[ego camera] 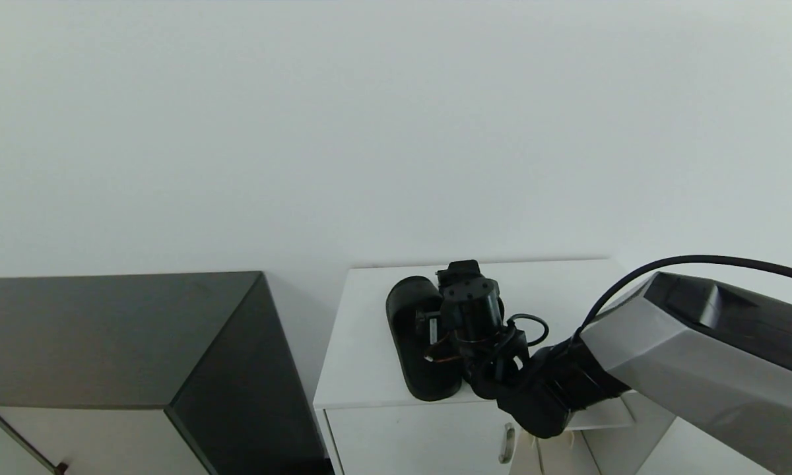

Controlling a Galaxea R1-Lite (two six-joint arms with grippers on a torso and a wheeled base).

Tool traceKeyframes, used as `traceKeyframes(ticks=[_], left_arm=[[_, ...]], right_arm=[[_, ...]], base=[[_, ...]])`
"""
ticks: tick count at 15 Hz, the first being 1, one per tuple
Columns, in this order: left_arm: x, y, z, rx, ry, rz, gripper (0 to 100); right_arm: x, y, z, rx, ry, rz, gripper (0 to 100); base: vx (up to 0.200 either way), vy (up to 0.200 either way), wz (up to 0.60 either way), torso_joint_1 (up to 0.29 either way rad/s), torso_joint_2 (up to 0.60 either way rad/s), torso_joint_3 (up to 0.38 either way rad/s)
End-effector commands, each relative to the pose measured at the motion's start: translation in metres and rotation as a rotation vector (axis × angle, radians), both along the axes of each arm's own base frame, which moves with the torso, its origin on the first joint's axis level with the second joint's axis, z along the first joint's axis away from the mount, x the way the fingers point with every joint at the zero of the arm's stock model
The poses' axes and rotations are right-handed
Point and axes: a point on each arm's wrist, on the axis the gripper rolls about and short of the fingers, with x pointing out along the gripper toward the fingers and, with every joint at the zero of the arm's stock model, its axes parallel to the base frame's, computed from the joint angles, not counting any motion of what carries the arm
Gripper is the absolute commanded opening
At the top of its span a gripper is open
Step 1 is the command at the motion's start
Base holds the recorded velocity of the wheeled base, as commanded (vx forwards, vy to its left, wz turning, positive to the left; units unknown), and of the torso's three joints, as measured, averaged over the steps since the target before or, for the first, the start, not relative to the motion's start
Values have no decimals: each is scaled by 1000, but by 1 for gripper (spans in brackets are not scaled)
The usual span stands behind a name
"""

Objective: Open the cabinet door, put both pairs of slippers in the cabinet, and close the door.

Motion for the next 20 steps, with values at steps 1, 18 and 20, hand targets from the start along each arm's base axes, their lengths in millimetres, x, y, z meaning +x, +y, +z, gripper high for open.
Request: traceKeyframes(ticks=[1, 18, 20], left_arm=[[0, 0, 0, 0, 0, 0, 0], [0, 0, 0, 0, 0, 2, 0], [0, 0, 0, 2, 0, 2, 0]], right_arm=[[5, 1, -10, -10, 10, -6, 100], [-118, -61, 62, -50, -12, 252, 0], [-118, -59, 57, -61, 0, 255, 0]], base=[[0, 0, 0, 0, 0, 0], [0, 0, 0, 0, 0, 0], [0, 0, 0, 0, 0, 0]])
